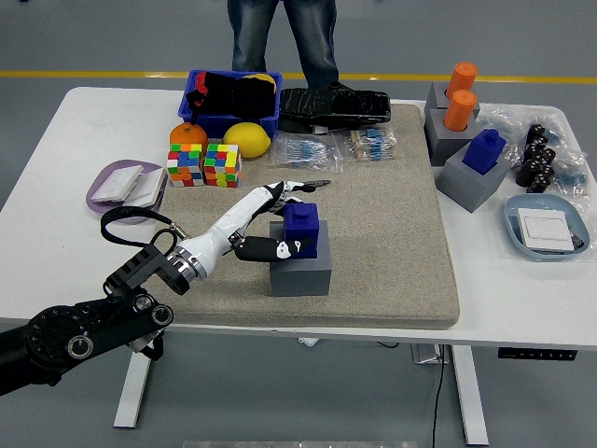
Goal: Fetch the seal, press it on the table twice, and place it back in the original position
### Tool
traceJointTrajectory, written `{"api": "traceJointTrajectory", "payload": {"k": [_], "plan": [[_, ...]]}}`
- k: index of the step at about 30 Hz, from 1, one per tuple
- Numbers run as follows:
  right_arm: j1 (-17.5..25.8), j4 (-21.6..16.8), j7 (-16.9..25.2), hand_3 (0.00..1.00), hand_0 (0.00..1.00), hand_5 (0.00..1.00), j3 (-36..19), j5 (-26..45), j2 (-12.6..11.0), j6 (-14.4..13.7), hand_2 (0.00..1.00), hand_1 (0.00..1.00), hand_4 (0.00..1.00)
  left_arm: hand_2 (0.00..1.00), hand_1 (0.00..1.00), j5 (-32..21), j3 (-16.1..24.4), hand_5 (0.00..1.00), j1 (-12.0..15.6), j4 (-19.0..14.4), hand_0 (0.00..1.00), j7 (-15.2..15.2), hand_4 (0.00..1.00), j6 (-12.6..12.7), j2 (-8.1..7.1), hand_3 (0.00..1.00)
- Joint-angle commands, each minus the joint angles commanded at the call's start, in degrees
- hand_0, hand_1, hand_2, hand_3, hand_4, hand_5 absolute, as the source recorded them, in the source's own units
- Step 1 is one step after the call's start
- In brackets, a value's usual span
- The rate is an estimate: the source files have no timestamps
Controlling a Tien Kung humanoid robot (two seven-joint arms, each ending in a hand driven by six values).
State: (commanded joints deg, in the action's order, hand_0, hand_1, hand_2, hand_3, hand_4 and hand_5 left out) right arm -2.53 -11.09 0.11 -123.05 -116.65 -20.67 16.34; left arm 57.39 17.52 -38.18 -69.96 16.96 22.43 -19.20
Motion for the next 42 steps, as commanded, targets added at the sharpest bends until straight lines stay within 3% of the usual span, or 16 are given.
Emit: {"api": "traceJointTrajectory", "payload": {"k": [14,15,26,27,32,33,42], "plan": [[-0.02,-0.05,0.00,0.614,0.783,0.444,0.08,0.02,0.02,0.06,0.655,0.682,0.787,0.498,0.489,-0.19,0.07,0.002,0.25,0.28,0.576,0.06,0.597,-0.26,0.07,0.834],[-0.02,-0.05,0.00,0.614,0.783,0.443,0.12,0.04,0.02,0.06,0.655,0.682,0.787,0.535,0.550,-0.19,0.07,0.002,0.25,0.30,0.591,0.05,0.630,-0.30,0.07,0.834],[0.02,-0.03,0.02,0.614,0.783,0.444,-0.11,-0.08,0.04,0.10,0.655,0.682,0.787,0.551,0.568,-0.47,0.12,0.002,0.39,0.46,0.596,0.18,0.642,-0.55,-0.03,0.834],[0.01,-0.03,0.02,0.614,0.783,0.445,-0.12,-0.05,0.04,0.10,0.655,0.682,0.787,0.598,0.635,-0.54,0.13,0.002,0.39,0.49,0.621,0.20,0.703,-0.64,-0.02,0.835],[-0.01,-0.04,0.03,0.614,0.783,0.445,-0.01,0.03,0.03,0.15,0.655,0.682,0.787,0.598,0.635,-0.84,0.19,0.002,0.47,0.47,0.621,0.38,0.703,-0.96,-0.04,0.835],[0.00,-0.04,0.02,0.614,0.783,0.446,0.00,0.03,0.04,0.17,0.655,0.682,0.787,0.657,0.680,-0.88,0.22,0.002,0.49,0.46,0.659,0.41,0.788,-1.00,-0.04,0.838],[0.08,-0.02,-0.01,0.614,0.783,0.444,-0.01,-0.02,0.12,0.24,0.655,0.682,0.787,0.660,0.681,-0.90,0.32,0.002,0.62,0.43,0.662,0.46,0.796,-1.08,0.01,0.838]]}}
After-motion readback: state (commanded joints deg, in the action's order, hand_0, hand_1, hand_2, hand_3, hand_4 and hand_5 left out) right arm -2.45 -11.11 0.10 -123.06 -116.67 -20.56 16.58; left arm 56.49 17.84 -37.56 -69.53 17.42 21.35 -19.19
